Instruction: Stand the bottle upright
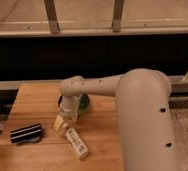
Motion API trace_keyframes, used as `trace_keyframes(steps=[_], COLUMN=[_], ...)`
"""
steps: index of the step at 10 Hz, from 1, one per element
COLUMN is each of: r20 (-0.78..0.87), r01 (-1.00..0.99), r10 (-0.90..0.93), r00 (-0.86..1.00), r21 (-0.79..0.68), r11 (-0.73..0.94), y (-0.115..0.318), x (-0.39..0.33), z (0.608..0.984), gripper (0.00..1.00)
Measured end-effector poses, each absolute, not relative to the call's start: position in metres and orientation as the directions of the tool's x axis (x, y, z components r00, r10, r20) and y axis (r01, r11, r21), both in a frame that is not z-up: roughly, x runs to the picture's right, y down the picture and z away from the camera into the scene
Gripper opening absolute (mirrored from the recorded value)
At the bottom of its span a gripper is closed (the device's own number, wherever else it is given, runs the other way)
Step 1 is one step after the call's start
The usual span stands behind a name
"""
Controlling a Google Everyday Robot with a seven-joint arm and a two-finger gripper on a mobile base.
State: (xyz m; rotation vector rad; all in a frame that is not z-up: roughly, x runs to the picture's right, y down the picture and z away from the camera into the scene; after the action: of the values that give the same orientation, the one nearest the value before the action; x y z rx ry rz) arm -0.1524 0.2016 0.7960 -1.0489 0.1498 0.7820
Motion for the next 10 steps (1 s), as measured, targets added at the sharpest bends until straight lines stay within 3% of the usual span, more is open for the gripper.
trace_keyframes(steps=[10], r20=[-0.47], r01=[-0.67], r10=[0.516], r00=[0.716], r21=[-0.669], r11=[0.321], y=[0.206], x=[-0.1566], z=[0.7996], gripper=[0.7])
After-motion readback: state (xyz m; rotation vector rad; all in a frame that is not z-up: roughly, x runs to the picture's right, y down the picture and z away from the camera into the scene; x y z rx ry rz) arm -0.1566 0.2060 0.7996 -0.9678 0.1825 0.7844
